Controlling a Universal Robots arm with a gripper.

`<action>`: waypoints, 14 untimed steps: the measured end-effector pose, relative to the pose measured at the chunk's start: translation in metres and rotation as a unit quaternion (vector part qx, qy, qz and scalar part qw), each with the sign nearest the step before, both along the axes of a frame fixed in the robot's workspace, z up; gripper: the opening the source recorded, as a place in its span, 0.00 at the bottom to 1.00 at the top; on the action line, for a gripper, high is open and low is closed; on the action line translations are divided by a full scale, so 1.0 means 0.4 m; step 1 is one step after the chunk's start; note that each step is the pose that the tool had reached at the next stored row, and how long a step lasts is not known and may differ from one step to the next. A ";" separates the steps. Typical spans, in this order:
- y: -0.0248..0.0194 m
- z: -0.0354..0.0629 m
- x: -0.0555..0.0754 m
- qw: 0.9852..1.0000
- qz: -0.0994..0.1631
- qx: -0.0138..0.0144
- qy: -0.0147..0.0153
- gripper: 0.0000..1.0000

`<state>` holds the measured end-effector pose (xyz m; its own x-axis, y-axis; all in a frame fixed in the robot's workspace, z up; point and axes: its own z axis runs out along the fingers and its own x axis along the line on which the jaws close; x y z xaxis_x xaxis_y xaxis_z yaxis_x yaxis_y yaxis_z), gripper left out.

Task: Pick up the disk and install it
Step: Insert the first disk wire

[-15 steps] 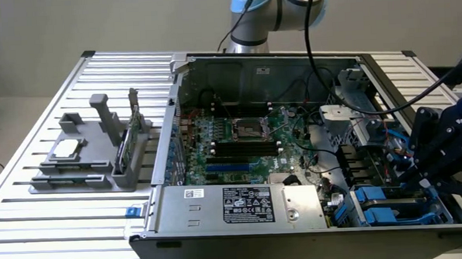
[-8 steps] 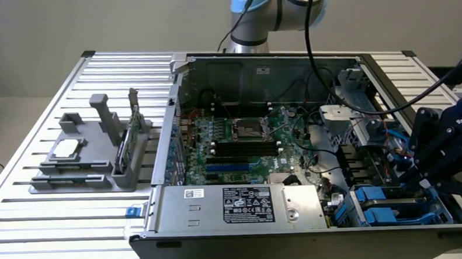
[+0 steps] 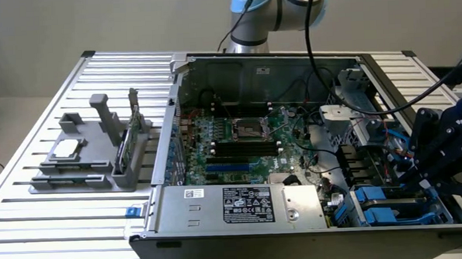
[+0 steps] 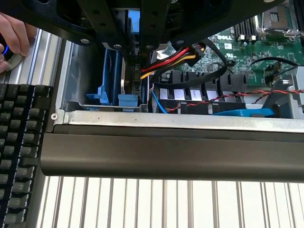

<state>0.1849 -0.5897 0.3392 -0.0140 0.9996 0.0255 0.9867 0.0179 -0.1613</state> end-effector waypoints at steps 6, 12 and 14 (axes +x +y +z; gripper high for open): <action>0.000 0.000 0.001 1.000 -0.003 0.000 0.000 0.17; 0.000 -0.001 0.001 1.000 -0.006 -0.001 0.000 0.17; 0.000 -0.002 0.001 1.000 -0.007 -0.001 0.000 0.17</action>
<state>0.1853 -0.5895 0.3383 0.0004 0.9997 0.0228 0.9869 0.0033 -0.1613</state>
